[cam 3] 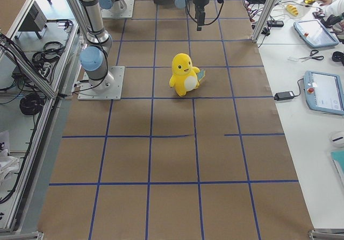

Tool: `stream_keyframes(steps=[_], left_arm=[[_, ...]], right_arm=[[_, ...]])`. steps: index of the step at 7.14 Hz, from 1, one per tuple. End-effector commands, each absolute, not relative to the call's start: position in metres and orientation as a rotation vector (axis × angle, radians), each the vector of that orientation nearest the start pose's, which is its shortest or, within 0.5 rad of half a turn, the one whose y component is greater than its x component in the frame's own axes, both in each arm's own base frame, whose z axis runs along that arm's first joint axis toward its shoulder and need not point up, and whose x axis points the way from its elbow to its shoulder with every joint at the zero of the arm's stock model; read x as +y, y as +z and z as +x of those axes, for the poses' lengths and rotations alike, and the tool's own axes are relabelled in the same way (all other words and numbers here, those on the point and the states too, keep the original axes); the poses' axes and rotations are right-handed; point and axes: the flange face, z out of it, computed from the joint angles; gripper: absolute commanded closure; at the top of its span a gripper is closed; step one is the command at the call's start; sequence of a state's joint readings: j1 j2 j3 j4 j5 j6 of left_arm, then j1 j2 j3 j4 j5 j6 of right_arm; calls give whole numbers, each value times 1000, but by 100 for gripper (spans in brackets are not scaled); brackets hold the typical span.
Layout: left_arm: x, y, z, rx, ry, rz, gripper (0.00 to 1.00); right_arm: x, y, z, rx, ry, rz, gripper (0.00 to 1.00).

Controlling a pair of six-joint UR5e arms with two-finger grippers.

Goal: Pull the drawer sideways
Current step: 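Pull the drawer handle away from the cabinet with the left gripper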

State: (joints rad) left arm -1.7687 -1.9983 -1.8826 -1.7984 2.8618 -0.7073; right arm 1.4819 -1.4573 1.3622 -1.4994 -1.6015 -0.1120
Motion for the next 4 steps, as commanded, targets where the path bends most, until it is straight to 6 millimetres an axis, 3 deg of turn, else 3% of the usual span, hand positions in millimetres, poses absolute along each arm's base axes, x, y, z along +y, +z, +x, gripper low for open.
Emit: stream_keyframes(steps=[1, 4], left_arm=[[-483, 189, -142, 1722, 220, 220, 100], [-484, 191, -148, 1731, 221, 222, 100]], right_arm=[[-550, 525, 82, 3174, -34, -36, 0], [-550, 525, 82, 3174, -34, -36, 0]])
